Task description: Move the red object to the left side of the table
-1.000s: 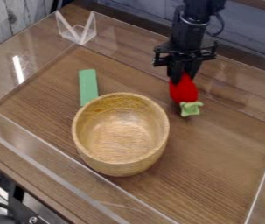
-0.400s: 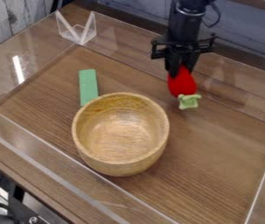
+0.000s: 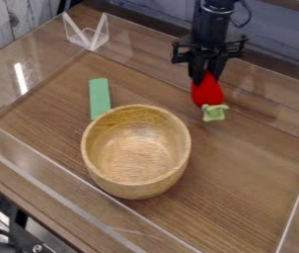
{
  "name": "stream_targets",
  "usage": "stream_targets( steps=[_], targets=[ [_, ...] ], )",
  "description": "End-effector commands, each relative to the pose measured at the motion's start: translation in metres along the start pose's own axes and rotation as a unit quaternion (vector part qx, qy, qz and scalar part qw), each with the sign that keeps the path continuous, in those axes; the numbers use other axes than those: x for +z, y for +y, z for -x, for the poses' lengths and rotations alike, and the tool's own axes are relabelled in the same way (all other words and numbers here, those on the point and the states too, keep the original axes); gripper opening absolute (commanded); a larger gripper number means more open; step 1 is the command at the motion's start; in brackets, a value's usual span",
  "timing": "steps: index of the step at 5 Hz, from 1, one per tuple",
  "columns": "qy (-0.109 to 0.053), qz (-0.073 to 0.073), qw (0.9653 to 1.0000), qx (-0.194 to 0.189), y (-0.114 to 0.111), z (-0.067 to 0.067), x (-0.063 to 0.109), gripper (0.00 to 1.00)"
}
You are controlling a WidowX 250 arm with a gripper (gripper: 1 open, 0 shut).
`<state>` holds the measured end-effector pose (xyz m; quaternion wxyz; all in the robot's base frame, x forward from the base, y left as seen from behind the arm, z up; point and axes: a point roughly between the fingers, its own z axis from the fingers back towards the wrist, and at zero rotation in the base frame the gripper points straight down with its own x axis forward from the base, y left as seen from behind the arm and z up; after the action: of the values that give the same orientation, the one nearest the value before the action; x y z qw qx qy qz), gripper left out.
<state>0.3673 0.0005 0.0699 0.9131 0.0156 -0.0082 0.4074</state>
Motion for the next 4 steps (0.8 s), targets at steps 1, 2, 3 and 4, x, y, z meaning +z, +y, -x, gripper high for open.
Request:
stream_targets(
  steps=[1, 2, 3, 4],
  targets=[
    [-0.030, 0.038, 0.9988, -0.003, -0.005, -0.008, 0.033, 0.00],
    [-0.030, 0.051, 0.9979, 0.028, 0.005, -0.017, 0.059, 0.00],
    [-0.033, 0.064, 0.9950, 0.069, 0.024, -0.032, 0.088, 0.00],
    [-0.041, 0.065, 0.9948, 0.067, 0.042, -0.050, 0.086, 0.00]
  ],
)
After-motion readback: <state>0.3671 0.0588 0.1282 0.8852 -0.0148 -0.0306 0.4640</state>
